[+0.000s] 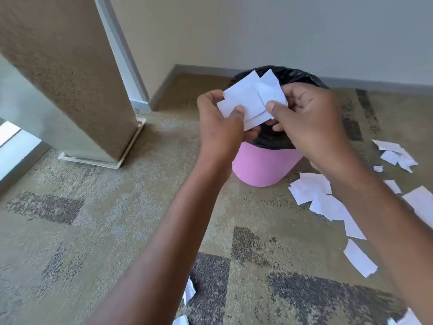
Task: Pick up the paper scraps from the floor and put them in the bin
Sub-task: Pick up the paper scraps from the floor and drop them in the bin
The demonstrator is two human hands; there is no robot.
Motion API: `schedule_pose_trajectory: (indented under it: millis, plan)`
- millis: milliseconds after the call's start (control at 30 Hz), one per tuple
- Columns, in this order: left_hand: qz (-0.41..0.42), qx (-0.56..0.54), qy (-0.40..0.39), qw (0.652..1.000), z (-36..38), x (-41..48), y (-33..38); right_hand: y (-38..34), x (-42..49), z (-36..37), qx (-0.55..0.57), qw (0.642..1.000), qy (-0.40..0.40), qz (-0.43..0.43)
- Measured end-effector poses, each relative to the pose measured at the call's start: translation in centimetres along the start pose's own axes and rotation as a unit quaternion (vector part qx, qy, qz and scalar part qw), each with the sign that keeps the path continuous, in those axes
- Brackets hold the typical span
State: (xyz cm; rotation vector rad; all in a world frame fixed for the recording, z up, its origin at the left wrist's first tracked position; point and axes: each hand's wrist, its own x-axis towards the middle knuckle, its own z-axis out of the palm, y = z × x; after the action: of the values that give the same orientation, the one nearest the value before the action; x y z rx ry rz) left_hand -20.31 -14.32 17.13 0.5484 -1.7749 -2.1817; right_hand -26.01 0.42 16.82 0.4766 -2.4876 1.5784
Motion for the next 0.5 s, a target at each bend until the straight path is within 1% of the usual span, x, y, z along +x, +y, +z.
schedule_pose_trajectory:
  millis: [100, 200, 300, 500]
  plan:
    - [-0.047, -0.001, -0.014, 0.999, 1.7, 0.9, 0.1, 1.1, 1.3, -1.2, -0.023, 1.0, 0.002, 0.01]
    - [-0.074, 0.008, -0.034, 0.997, 2.9, 1.4, 0.2, 2.3, 1.7, -2.3, -0.039, 0.999, -0.001, 0.026]
    - [-0.085, 0.013, -0.045, 0.995, 3.9, 1.6, 0.4, 3.3, 1.6, -3.2, -0.058, 0.998, -0.003, 0.034]
    - [-0.092, 0.012, -0.039, 0.995, 4.6, 1.9, 0.5, 4.3, 1.5, -3.9, -0.055, 0.997, 0.018, 0.052]
